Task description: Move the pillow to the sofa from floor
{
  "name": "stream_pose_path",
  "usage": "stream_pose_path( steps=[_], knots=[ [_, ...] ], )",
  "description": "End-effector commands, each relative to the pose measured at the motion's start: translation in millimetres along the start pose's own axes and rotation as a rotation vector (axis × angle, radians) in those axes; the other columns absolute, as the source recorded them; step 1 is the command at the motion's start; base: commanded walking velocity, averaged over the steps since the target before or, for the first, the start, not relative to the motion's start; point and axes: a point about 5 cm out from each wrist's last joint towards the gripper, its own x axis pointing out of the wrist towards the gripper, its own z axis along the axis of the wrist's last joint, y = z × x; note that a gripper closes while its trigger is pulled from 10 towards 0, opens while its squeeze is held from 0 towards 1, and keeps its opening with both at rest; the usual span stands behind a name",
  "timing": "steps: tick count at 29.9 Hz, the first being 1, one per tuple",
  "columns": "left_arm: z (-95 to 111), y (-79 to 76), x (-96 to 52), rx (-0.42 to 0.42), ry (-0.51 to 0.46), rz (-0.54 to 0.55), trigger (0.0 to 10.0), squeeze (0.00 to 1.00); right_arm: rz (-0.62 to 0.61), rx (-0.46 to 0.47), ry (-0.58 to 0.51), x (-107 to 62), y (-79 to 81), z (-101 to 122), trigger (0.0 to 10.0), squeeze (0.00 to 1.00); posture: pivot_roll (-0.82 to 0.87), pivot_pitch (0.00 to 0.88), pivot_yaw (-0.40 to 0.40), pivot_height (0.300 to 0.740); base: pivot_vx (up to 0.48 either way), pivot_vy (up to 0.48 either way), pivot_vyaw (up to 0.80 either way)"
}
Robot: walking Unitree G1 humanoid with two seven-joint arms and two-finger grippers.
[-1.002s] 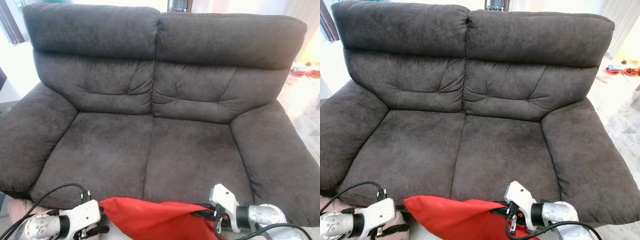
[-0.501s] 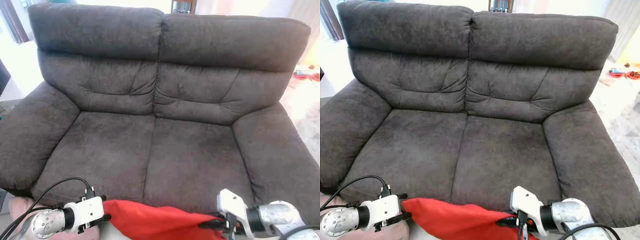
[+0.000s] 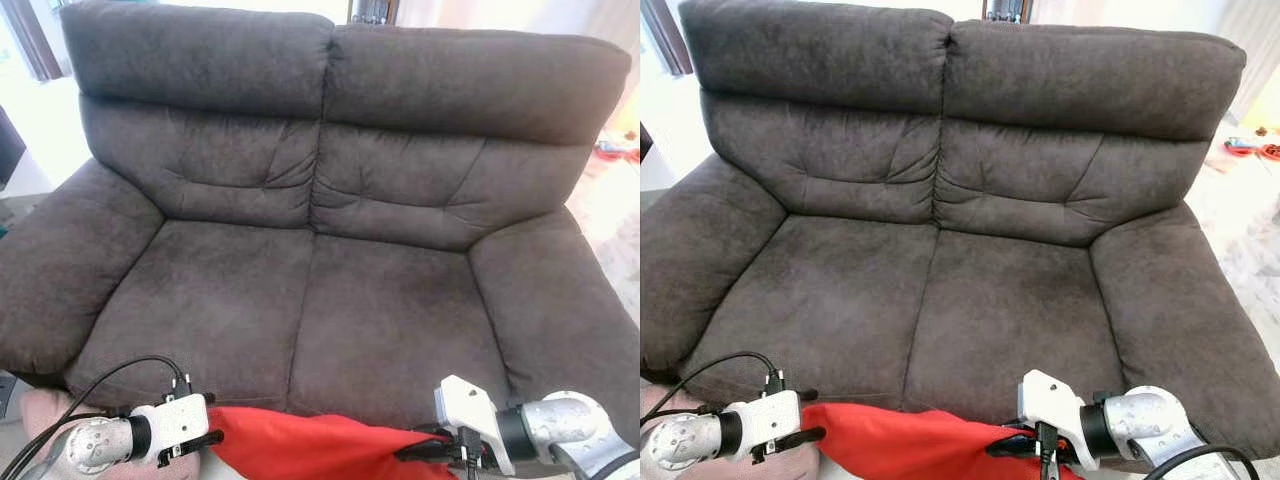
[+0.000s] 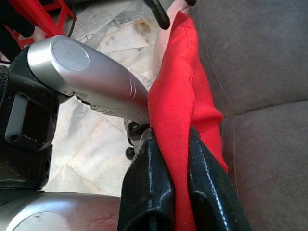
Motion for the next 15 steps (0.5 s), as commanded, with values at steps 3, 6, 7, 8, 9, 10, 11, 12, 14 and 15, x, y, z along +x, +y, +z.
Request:
stream_pose_path(
  steps=[3,6,7,8,9,10,11,12,14,15],
  knots=[
    [-1,-2.2,4.5,-0.030,-0.012,-0.003,10.0,0.00,0.016,-0.094,-0.091,-7.6,2.0,26,10.0,0.00,0.09,0.043,-0.051,0.740,0.000,0.000,0.00],
    [-3,-1.5,6.7,-0.023,-0.005,-0.014,10.0,0.00,0.016,-0.099,-0.089,-9.6,2.9,29,10.0,0.00,0.09,0.044,-0.052,0.740,0.000,0.000,0.00],
    [-4,-1.0,7.8,-0.023,0.000,-0.014,10.0,0.00,0.015,-0.102,-0.088,-11.2,3.2,30,10.0,0.00,0.08,0.044,-0.052,0.740,0.000,0.000,0.00],
    [-5,-0.7,8.1,-0.024,0.003,-0.013,10.0,0.00,0.013,-0.105,-0.089,-12.2,3.1,31,10.0,0.00,0.08,0.044,-0.052,0.740,0.000,0.000,0.00],
    [-5,-0.5,8.4,-0.027,0.005,-0.012,10.0,0.00,0.011,-0.105,-0.092,-13.3,3.0,32,10.0,0.00,0.07,0.044,-0.054,0.740,0.000,0.000,0.00],
    [-6,-0.4,8.7,-0.029,0.006,-0.011,10.0,0.00,0.010,-0.104,-0.094,-14.1,3.0,32,10.0,0.00,0.07,0.044,-0.055,0.740,0.000,0.000,0.00],
    [-8,-0.9,9.5,-0.041,0.009,-0.011,10.0,0.00,0.011,-0.106,-0.093,-15.7,3.5,33,10.0,0.00,0.07,0.045,-0.055,0.740,0.000,0.000,0.00],
    [-8,-1.3,9.9,-0.045,0.011,-0.012,10.0,0.00,0.012,-0.107,-0.091,-16.2,3.8,33,10.0,0.00,0.07,0.045,-0.055,0.740,0.000,0.000,0.00],
    [-9,-2.4,10.7,-0.053,0.012,-0.019,10.0,0.00,0.012,-0.109,-0.090,-17.2,4.1,34,10.0,0.00,0.07,0.047,-0.058,0.740,0.000,0.000,0.00],
    [-9,-3.1,11.0,-0.059,0.012,-0.024,10.0,0.00,0.012,-0.109,-0.089,-17.7,4.3,34,10.0,0.00,0.07,0.048,-0.060,0.740,0.000,0.000,0.00]
  ],
)
